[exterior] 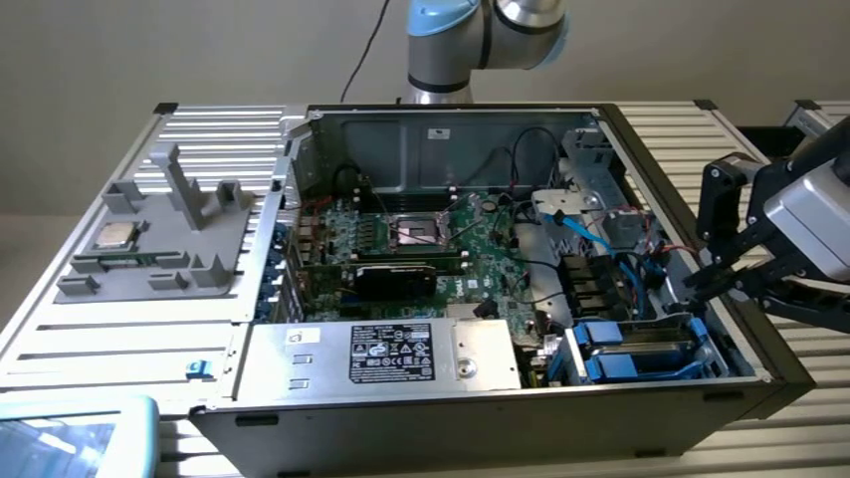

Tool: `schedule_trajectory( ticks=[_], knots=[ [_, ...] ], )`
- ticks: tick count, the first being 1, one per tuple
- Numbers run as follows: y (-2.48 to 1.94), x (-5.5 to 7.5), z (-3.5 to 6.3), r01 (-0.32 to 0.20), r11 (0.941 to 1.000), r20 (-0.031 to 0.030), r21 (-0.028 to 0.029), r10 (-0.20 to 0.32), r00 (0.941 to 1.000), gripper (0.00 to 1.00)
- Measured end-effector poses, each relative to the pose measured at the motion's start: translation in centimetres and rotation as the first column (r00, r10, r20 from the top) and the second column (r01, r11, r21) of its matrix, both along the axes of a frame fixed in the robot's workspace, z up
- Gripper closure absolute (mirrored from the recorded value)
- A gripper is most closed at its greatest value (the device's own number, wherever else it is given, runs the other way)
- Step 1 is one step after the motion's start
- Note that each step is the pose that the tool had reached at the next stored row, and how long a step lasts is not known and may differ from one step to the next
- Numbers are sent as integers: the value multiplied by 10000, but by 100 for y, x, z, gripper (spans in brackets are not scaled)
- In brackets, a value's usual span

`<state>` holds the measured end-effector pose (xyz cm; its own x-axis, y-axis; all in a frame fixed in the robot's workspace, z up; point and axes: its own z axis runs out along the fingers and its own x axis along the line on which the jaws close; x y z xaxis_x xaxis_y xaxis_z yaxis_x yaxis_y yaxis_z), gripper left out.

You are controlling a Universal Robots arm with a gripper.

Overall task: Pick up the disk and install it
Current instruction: 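Insert the first disk wire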

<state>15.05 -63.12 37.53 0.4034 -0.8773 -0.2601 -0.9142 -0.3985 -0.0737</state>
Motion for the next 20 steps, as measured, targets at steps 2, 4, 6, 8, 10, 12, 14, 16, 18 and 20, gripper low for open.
schedule_trajectory(
  ticks=[2,4,6,8,10,12,14,16,18,20],
  knots=[
    [0,0,-1,0,10000,1,2,0,10000,84],
    [0,0,0,0,10000,1,1,0,10000,84],
    [0,0,0,0,10000,1,1,0,10000,84],
    [0,0,0,0,10000,1,0,0,10000,84],
    [0,0,0,0,10000,1,0,0,10000,84],
    [0,0,0,0,10000,1,1,0,10000,84],
    [1,0,0,0,10000,1,1,0,10000,84],
    [18,0,1,0,10000,1,-22,0,10000,84],
    [69,-1,0,1,9999,1,-158,-1,10000,84],
    [123,0,0,0,9991,1,-423,0,10000,84]
  ],
)
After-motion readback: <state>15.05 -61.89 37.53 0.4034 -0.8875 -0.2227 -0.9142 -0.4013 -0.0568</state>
